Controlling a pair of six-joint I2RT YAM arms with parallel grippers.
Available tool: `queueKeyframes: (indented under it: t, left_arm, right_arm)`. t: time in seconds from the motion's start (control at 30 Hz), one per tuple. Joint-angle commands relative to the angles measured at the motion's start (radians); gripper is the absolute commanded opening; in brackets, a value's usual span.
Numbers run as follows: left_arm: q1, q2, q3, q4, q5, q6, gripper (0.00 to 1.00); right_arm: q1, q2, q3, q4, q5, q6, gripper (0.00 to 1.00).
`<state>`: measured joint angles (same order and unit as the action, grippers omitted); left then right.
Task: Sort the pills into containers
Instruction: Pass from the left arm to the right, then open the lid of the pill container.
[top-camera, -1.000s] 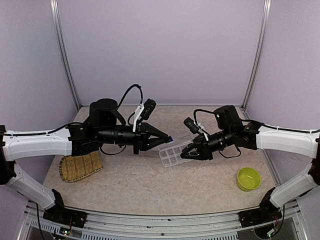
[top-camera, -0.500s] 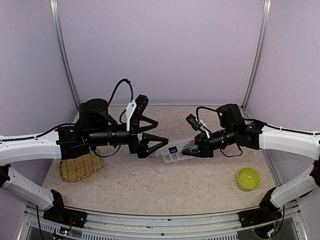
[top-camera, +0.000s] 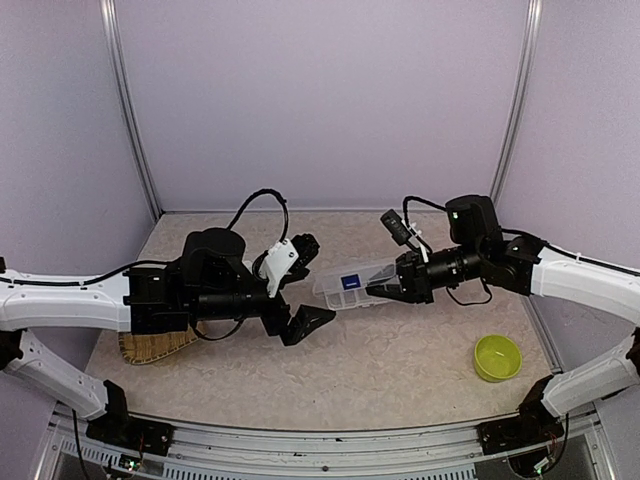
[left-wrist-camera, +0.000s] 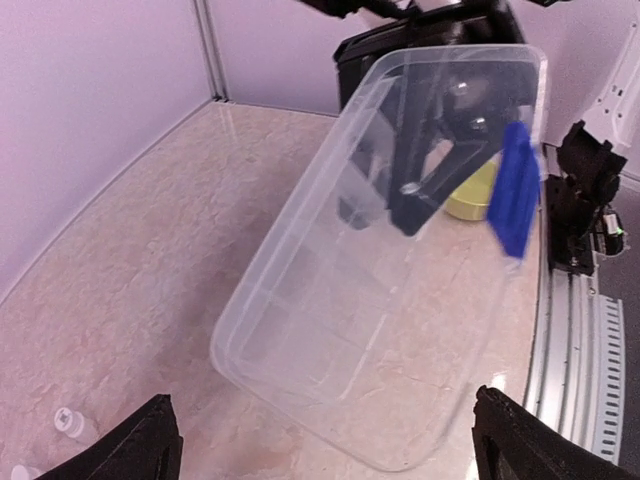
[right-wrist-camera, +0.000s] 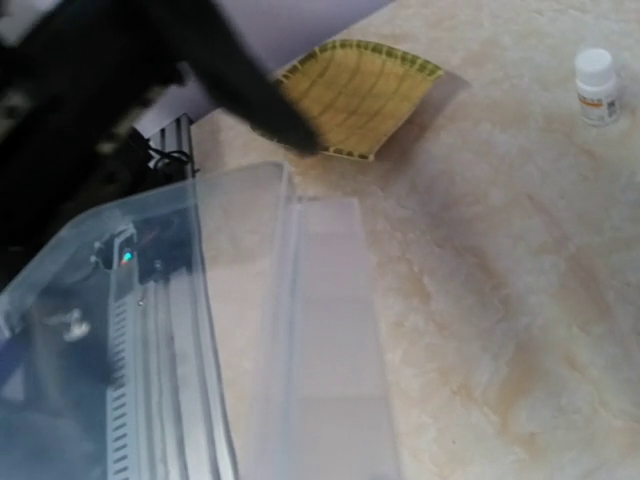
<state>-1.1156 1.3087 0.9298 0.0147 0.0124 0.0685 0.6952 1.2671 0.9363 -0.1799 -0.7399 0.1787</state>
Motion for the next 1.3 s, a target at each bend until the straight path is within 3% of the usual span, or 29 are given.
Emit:
queueKeyframes:
  t: [0.0,0.13,0.6,0.93,1.27]
  left_arm:
    - [0.008,0.017,0.002,0.019,-0.164,0.027,0.99]
    - [0.040,0.007,0.011,0.069,-0.183,0.006,0.99]
    - [0.180,0.015,0.016,0.182,-0.010,-0.239,0.97]
    - [0.180,0.097,0.096,0.158,-0.019,-0.358,0.98]
    - [0.175,0.120,0.131,0.169,0.013,-0.365,0.98]
  right_arm:
    - [-0.010,-0.029,0.020,0.011,-0.047,-0.004,0.01]
    - [-0.008,-0.034,0.001,0.011,-0.071,-0.024,0.01]
    - [-0.005,-0.037,-0.026,-0.008,-0.070,-0.085,0.00]
    - [0.016,-0.027,-0.013,-0.048,0.014,-0.143,0.00]
    - [0.027,-0.024,0.002,-0.084,0.093,-0.171,0.00]
